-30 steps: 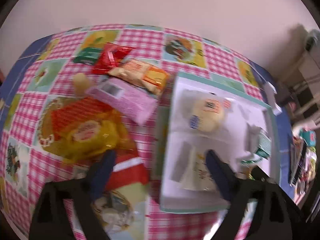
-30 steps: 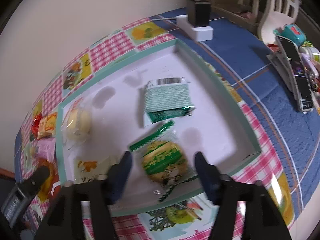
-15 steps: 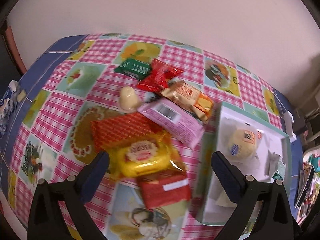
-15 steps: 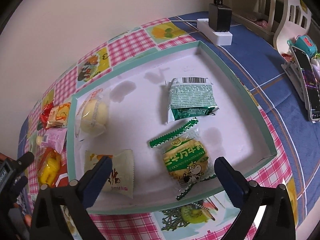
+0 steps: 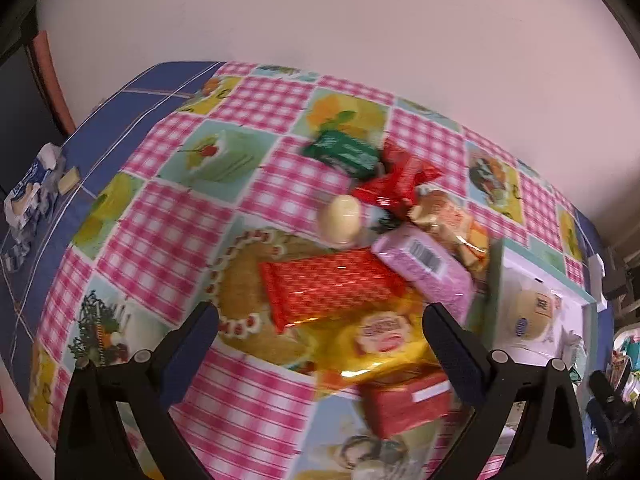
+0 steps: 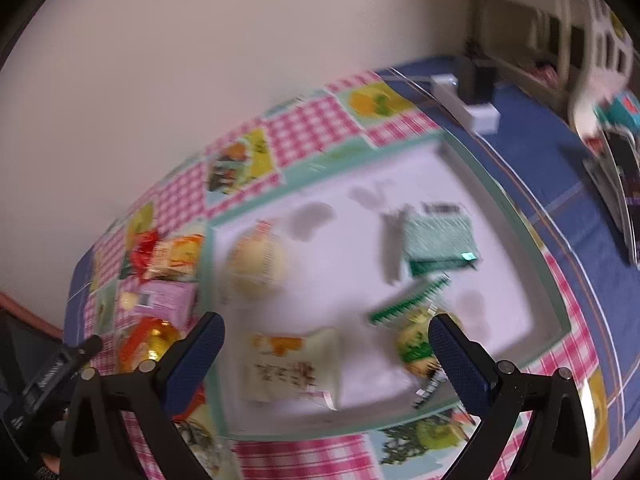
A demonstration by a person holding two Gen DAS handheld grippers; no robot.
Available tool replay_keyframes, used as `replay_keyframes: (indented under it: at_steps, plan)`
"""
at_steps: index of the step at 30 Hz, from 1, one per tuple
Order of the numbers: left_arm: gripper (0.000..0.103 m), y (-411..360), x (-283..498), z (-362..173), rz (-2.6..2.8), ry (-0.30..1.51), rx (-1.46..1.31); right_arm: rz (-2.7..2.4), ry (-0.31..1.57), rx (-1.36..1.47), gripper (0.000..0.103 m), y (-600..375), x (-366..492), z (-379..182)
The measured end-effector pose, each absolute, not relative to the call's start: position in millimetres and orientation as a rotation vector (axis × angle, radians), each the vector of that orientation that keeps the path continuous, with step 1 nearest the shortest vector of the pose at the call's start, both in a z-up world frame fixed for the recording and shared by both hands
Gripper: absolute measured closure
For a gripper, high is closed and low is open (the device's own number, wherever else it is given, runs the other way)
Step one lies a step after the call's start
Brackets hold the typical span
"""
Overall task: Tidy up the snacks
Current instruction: 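Move both tools back to the snack pile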
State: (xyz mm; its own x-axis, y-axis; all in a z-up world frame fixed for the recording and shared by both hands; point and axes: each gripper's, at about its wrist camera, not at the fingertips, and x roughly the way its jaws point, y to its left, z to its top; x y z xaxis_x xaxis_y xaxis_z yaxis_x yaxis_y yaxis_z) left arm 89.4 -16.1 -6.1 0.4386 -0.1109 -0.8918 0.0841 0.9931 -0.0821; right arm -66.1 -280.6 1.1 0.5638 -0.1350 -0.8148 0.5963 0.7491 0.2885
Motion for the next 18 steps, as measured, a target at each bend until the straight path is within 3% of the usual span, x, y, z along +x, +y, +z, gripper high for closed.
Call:
replay_keyframes:
  at_steps: [18]
  plan:
    - [0.001, 29, 111, -42, -0.061, 1.28, -0.104, -0.207, 1.055, 0.393, 0.004, -160, 27, -19]
